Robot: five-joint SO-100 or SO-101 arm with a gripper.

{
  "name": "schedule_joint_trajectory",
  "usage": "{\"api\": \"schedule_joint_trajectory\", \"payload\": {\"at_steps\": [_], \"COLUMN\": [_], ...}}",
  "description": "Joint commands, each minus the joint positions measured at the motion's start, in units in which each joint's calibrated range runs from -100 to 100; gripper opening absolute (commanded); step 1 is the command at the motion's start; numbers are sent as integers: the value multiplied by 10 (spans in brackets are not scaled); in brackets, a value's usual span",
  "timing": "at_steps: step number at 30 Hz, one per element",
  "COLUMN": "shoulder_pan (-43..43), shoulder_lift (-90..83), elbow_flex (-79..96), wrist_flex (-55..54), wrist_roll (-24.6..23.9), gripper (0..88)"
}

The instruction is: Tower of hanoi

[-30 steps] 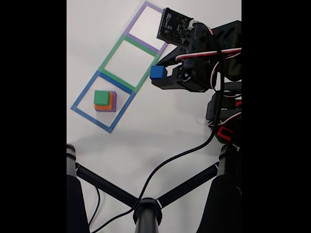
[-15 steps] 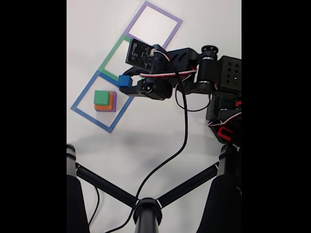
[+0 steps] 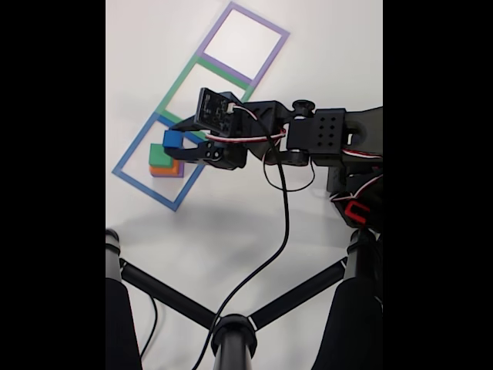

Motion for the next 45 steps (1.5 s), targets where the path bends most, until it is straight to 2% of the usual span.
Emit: {"api": "schedule_joint_trajectory", "payload": {"at_steps": [1,21,45], "shoulder_pan": [-8,-4,-9], "shoulder_lift": [20,132,206], "elbow_flex": [1,-3,-46], "wrist_flex": [-56,-175,-217], "wrist_roll": [6,6,6], "gripper": [38,35,38]}}
